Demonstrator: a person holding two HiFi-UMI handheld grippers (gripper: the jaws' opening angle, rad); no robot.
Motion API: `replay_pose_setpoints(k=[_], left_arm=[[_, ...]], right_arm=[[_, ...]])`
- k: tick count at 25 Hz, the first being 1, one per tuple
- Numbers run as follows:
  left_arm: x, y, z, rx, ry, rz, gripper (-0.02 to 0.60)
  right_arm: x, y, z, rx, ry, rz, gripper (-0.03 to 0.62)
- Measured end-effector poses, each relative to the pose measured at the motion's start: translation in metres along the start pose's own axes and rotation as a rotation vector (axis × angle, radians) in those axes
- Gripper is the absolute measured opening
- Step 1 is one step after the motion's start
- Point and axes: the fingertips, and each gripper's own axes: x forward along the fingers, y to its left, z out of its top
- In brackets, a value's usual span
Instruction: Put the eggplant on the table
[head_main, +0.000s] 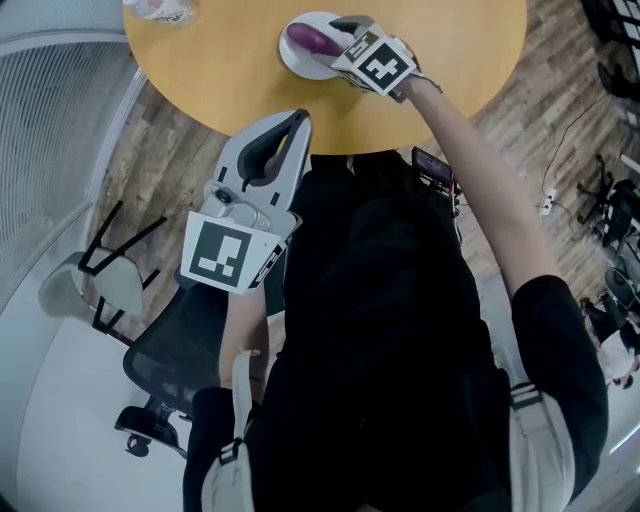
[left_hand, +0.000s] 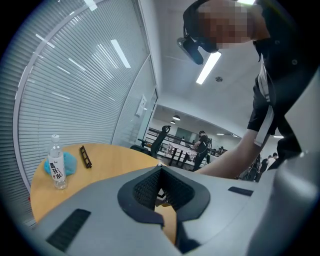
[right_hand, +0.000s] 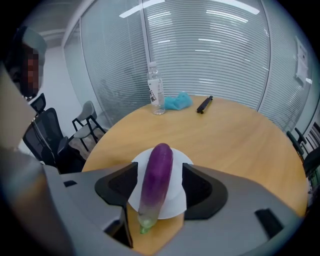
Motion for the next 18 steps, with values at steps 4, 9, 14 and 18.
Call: replay_pose_setpoints(k=[4,9,14,18], left_arm=[[0.004,-0.008,0.003,0.013,-0.001,-0.028,0.011],[0.008,-0.020,0.009,0.045,0.000,-0.066,0.011],[0.010,-0.033,0.012,0.072,0.008,-0.096,0.011],[0.011,-0.036,0.016,0.090,0.010,-0.103,0.011]], right_arm=[[-0.024,-0.001,0.008,-0.029,-0.019,-0.023,0.268],[-0.056,-0.004,0.018,-0.082,-0.060,-0.077,0.268],[-0.093,0.006,0.035,-0.099,-0.133,-0.097,0.257],[-0.125,0.020,0.047,-0.092,-0.180,-0.095,0.229]])
